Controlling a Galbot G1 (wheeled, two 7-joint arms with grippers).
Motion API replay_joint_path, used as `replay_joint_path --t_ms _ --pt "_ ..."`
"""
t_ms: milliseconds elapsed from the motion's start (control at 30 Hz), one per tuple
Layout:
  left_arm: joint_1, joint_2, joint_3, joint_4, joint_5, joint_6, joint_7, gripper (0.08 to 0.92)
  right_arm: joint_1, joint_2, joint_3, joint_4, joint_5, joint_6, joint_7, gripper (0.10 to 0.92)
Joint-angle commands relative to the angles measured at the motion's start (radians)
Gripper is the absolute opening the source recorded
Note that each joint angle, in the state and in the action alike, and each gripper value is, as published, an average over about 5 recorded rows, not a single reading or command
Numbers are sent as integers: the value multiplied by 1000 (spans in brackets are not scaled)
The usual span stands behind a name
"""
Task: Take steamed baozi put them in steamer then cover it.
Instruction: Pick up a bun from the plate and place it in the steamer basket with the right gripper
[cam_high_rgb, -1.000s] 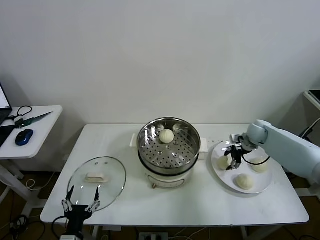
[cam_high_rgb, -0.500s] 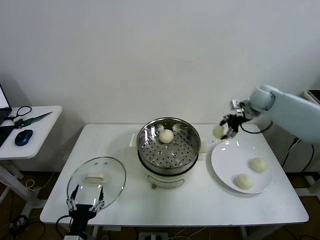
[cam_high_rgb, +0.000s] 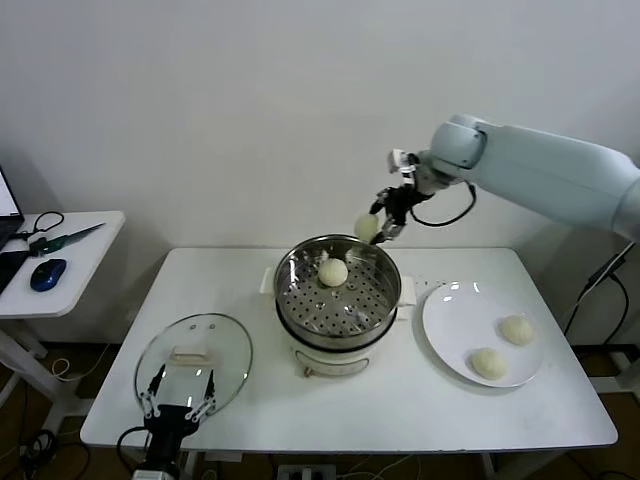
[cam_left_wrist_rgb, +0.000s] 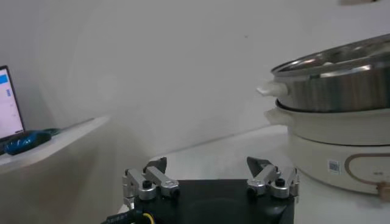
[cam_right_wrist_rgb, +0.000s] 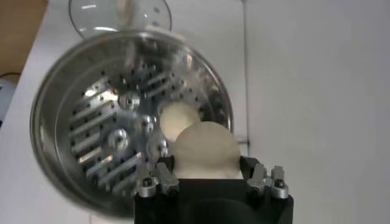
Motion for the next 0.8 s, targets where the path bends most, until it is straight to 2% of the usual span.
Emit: replay_joint_path --t_ms 33,333,800 --pt "1 4 -3 -3 1 -4 -1 823 -41 224 -65 -6 93 -39 56 696" --pt "-8 10 -11 3 0 -2 -1 823 -128 287 -113 -52 76 -31 61 696" --pt "-18 19 -16 28 -29 -3 -1 823 -167 272 -128 -64 50 -23 53 704"
